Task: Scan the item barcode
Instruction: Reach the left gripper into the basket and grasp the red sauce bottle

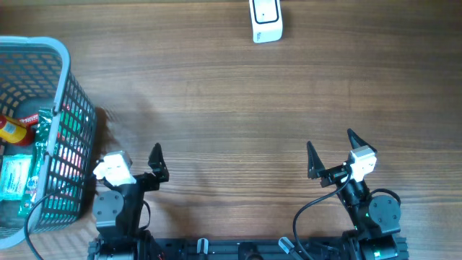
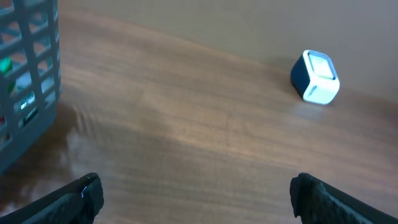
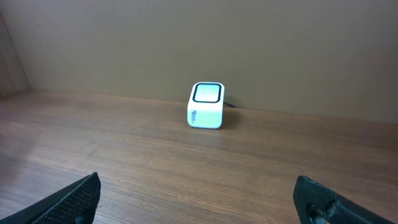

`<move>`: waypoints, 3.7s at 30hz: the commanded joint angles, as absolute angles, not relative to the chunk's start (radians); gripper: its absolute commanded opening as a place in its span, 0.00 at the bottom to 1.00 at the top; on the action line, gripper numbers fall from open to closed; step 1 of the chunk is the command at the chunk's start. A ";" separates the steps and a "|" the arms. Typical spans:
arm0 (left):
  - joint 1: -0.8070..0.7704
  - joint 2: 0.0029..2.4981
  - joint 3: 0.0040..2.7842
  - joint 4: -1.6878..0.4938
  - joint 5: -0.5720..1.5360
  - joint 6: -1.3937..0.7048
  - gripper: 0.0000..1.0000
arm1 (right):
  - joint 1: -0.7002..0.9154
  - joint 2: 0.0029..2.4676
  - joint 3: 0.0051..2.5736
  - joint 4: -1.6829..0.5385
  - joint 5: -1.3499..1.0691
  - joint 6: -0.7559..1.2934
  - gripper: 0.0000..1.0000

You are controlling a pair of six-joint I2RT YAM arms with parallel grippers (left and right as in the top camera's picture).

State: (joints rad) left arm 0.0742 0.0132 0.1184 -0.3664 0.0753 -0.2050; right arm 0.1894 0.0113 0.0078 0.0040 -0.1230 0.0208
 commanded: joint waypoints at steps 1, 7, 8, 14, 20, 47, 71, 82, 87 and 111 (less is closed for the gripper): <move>0.081 0.006 0.120 -0.379 0.131 -0.236 1.00 | 0.193 0.014 0.006 0.007 -0.130 0.019 1.00; 0.081 0.008 0.120 -0.382 0.131 -0.247 1.00 | 0.193 0.014 0.006 0.007 -0.130 0.019 1.00; 0.081 0.008 0.120 -0.381 0.146 -0.247 1.00 | 0.193 0.014 0.006 0.007 -0.130 0.019 1.00; 0.081 0.050 0.123 -0.159 0.258 -0.257 1.00 | 0.193 0.014 0.006 0.007 -0.130 0.019 1.00; 0.081 0.261 0.219 -0.093 0.294 -0.270 1.00 | 0.193 0.014 0.006 0.007 -0.130 0.019 1.00; 0.081 0.997 0.819 -0.146 0.790 -0.270 1.00 | 0.193 0.014 0.006 0.007 -0.130 0.019 1.00; 0.313 0.982 1.393 -0.689 0.059 -0.423 1.00 | 0.193 0.014 0.006 0.007 -0.130 0.019 1.00; 0.393 1.119 1.434 -0.852 -0.467 -0.511 1.00 | 0.193 0.014 0.006 0.007 -0.130 0.019 1.00; 0.595 1.241 1.436 -0.856 -0.282 -0.542 1.00 | 0.193 0.014 0.006 0.007 -0.130 0.019 1.00; 0.810 1.779 1.436 -0.533 -0.123 -0.667 0.90 | 0.193 0.014 0.006 0.007 -0.130 0.019 1.00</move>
State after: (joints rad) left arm 0.8062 1.7313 1.4235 -0.5556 -0.1287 -0.6590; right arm 0.1894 0.0158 0.0078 0.0040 -0.1230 0.0208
